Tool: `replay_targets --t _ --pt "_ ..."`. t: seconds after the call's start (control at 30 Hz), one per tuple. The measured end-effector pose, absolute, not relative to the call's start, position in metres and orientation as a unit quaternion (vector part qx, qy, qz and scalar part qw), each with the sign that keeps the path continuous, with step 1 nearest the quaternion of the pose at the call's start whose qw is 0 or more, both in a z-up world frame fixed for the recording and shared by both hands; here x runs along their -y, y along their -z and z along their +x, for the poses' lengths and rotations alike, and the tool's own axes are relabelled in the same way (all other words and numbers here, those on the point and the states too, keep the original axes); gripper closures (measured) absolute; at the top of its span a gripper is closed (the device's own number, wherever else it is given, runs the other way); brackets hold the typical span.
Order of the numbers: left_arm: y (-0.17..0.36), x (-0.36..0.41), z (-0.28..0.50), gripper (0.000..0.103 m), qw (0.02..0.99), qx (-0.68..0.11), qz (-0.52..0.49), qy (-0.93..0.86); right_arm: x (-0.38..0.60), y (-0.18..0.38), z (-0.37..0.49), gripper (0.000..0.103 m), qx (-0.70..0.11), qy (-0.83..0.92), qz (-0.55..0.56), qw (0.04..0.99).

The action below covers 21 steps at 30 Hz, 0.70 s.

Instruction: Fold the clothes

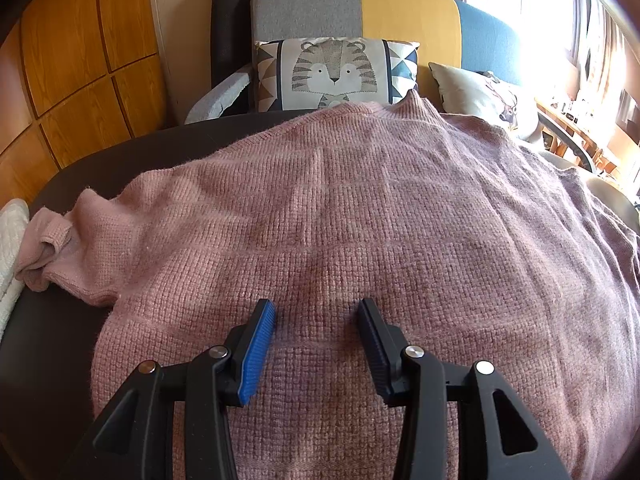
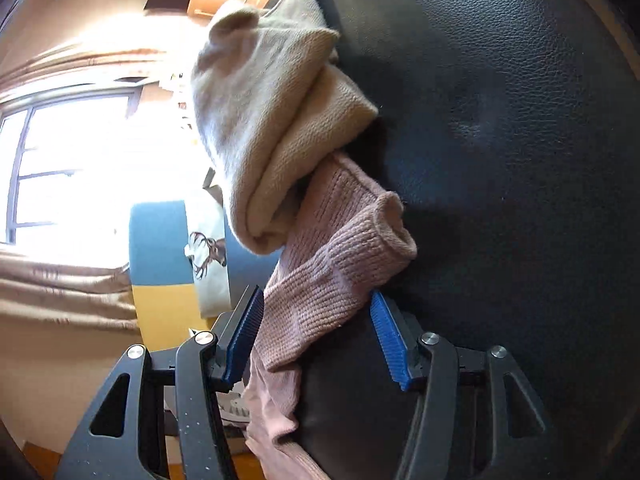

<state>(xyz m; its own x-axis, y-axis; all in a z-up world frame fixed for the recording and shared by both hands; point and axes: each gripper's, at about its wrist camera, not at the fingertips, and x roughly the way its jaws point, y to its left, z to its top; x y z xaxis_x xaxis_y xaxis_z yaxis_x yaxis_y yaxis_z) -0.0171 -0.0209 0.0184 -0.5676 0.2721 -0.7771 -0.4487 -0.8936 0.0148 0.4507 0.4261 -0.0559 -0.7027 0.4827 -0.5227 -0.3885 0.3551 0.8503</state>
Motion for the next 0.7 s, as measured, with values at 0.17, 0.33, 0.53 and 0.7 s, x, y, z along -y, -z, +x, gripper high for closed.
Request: replay_targets --t 0.17,0.33,0.53,0.7 --pt "-0.018 0.021 -0.017 0.058 0.205 -0.106 -0.417 -0.879 -0.433 0.072 0.46 0.101 -0.731 -0.544 0.054 0.408" --pt "-0.018 0.022 -0.018 0.058 0.207 -0.102 -0.418 -0.879 -0.435 0.051 0.454 0.1 -0.714 -0.571 0.037 0.404" --pt "-0.018 0.023 -0.019 0.058 0.208 -0.101 -0.418 -0.879 -0.433 0.002 0.429 0.1 -0.671 -0.626 0.022 0.397" --pt "-0.018 0.025 -0.021 0.058 0.211 -0.094 -0.42 -0.878 -0.432 0.013 0.422 0.096 -0.681 -0.599 -0.025 0.42"
